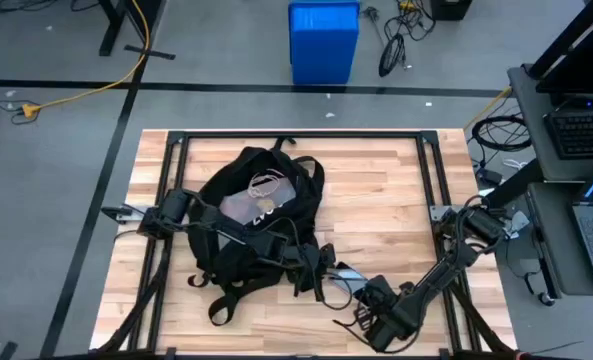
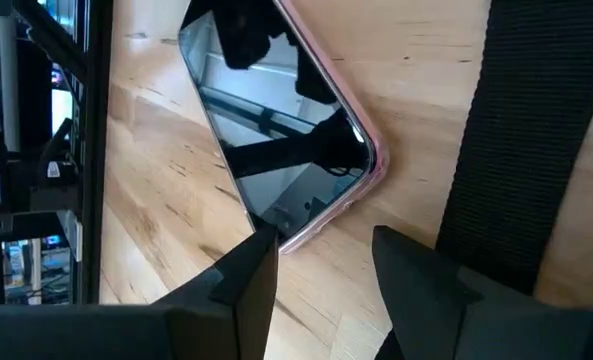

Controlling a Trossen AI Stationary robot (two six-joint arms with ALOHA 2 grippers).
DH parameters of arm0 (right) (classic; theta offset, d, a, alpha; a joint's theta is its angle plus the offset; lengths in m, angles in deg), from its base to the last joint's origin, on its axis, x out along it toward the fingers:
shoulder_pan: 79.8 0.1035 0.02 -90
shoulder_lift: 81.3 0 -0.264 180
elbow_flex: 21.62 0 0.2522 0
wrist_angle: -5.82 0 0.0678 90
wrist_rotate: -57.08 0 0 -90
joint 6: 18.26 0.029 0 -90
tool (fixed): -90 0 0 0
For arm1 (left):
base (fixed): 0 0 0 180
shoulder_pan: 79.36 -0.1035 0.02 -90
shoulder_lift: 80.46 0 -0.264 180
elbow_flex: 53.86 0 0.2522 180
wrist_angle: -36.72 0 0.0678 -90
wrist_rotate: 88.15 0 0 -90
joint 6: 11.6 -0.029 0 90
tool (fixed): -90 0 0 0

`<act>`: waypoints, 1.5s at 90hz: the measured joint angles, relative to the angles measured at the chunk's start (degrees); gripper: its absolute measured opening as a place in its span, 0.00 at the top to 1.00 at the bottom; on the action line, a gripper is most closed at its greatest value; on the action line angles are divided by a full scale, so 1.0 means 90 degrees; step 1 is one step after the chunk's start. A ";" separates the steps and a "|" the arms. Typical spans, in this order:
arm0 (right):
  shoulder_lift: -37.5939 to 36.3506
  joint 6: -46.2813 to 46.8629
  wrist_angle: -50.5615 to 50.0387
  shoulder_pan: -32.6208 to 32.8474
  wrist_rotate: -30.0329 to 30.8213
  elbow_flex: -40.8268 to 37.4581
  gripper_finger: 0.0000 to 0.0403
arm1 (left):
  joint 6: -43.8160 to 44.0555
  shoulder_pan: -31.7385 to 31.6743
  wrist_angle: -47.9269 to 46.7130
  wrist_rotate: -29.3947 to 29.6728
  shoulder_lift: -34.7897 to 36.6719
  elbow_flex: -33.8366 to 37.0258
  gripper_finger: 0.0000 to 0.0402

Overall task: Unpack backpack
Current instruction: Put the cellphone into the black backpack

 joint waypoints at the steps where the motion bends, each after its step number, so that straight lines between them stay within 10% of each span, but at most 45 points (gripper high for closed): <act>1: 0.0000 -0.0025 0.0009 -0.0024 0.0001 0.0000 1.00 | -0.0027 -0.0001 0.0000 -0.0011 0.0000 0.0000 0.62; 135: -0.0265 -0.2034 0.0601 -0.0604 0.0260 -0.0002 1.00 | -0.0584 0.0007 -0.0092 -0.0126 -0.0007 0.0005 0.62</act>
